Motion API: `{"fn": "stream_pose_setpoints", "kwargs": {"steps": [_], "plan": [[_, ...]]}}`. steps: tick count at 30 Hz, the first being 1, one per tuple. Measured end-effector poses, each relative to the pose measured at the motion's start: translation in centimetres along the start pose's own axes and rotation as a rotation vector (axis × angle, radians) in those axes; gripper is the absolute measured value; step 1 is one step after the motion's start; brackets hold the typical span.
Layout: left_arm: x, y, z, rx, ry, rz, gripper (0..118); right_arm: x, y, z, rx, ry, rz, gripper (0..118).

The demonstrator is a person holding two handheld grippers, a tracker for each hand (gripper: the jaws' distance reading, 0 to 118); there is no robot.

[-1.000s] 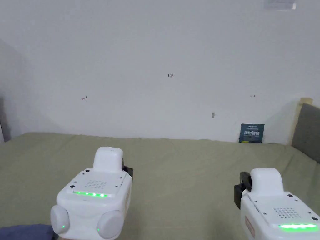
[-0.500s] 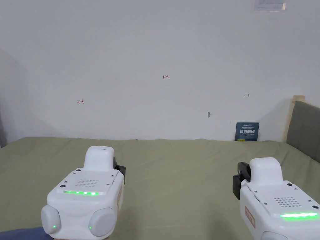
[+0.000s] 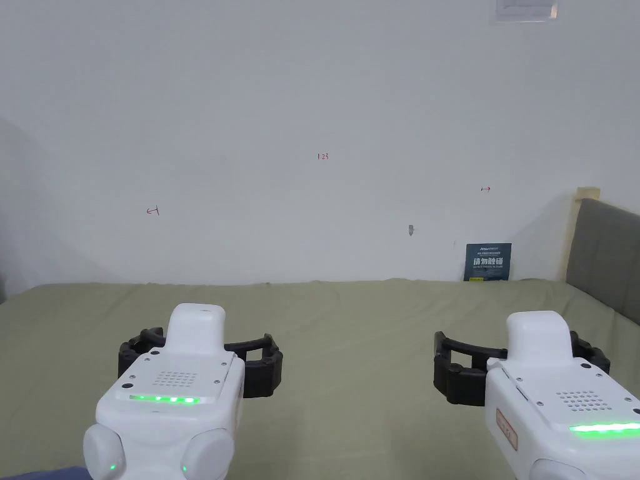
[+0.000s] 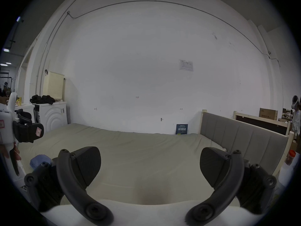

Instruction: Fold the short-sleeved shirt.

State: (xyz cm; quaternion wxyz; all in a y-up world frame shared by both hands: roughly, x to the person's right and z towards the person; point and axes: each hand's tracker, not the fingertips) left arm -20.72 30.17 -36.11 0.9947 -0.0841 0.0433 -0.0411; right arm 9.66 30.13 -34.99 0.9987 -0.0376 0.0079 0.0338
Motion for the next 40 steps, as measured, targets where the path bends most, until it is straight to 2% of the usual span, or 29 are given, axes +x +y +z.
{"fn": "stream_pose_setpoints", "kwargs": {"steps": [6, 15, 21, 25, 31, 35, 40], "plan": [[-0.3, 0.6, 0.6, 0.011, 0.017, 0.010, 118, -0.1, 0.1, -0.3, -0.012, 0.008, 0.016, 118], [-0.8, 1.2, 0.0, -0.089, 0.020, 0.067, 118, 0.2, -0.1, 0.1, -0.018, 0.020, 0.030, 118], [0.0, 1.1, 0.7, -0.063, 0.032, -0.035, 118, 0.7, 0.3, -0.2, -0.017, 0.027, 0.002, 118], [-0.1, 1.4, 0.8, -0.049, 0.023, -0.025, 118, 0.6, 0.4, 0.1, -0.015, 0.030, 0.007, 118], [-1.0, 1.9, 0.9, -0.047, 0.010, 0.039, 118, 0.8, -0.1, 0.7, -0.017, 0.024, 0.010, 118], [-0.8, 2.2, 1.1, -0.061, 0.057, 0.024, 118, 1.0, -0.1, 0.8, -0.024, 0.027, 0.004, 118], [-1.6, 2.0, 1.1, -0.048, -0.004, 0.119, 118, 0.6, -0.3, 1.2, -0.023, 0.039, -0.004, 118]]}}
